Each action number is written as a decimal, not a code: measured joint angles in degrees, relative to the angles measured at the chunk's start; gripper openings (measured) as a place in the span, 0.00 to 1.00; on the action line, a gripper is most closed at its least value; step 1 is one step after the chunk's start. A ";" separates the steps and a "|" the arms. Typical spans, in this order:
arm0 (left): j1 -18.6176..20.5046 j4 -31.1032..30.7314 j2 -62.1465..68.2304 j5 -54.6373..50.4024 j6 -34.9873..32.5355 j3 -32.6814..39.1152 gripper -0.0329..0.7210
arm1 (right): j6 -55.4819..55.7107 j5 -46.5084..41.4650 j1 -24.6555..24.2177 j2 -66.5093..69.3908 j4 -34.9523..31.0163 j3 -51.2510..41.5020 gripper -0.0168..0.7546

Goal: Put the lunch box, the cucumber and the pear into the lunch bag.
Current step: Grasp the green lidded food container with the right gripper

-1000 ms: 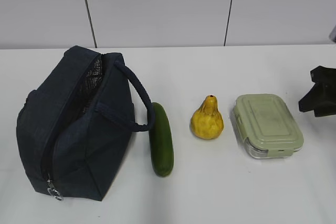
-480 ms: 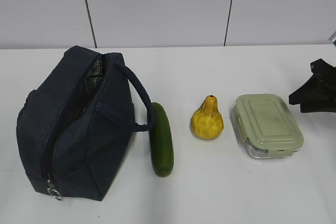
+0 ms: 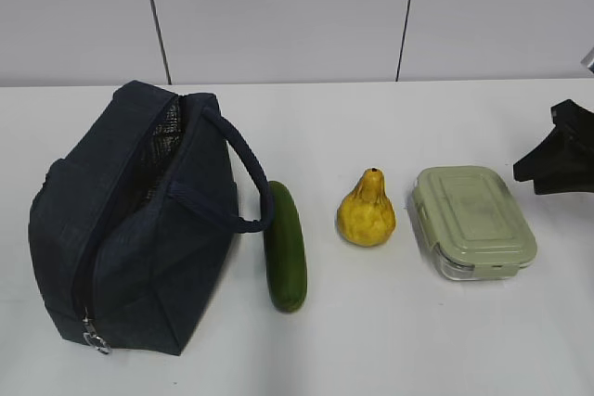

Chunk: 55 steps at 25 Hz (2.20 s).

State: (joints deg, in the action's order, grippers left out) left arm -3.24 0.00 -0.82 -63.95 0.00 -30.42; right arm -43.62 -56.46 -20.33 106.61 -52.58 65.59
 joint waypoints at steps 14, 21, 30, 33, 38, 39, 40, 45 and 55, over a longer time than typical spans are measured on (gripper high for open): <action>0.00 0.00 0.00 0.00 0.00 0.00 0.66 | -0.98 -0.89 -0.09 0.00 8.88 0.09 0.71; 0.00 0.00 0.00 0.00 0.00 0.00 0.66 | -1.52 -1.99 -0.09 2.55 7.61 0.22 0.71; 0.00 0.00 0.00 0.00 0.00 0.00 0.66 | -6.01 -4.28 -0.09 8.67 2.28 1.48 0.72; 0.00 0.00 0.00 0.00 0.00 0.00 0.66 | -6.66 -4.87 -0.09 10.31 1.32 2.46 0.72; 0.00 0.00 0.00 0.00 0.00 0.00 0.66 | -7.25 -8.07 -0.09 12.58 0.20 4.66 0.74; 0.00 0.00 0.00 0.00 0.00 0.00 0.66 | -7.39 -8.17 -0.09 12.97 -0.05 4.73 0.75; 0.00 0.00 0.00 0.00 0.00 0.00 0.66 | -7.52 -8.32 -0.09 13.23 -0.21 4.85 0.76; 0.00 0.00 0.00 0.00 0.00 0.00 0.66 | -8.79 -8.55 -0.09 13.69 -1.02 5.23 0.76; 0.00 0.00 0.00 0.00 0.00 0.00 0.66 | -10.39 -8.78 -0.09 14.62 -2.78 5.49 0.76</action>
State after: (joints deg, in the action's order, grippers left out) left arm -3.24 0.00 -0.82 -63.95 0.00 -30.42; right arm -54.01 -65.24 -20.42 121.22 -55.36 71.08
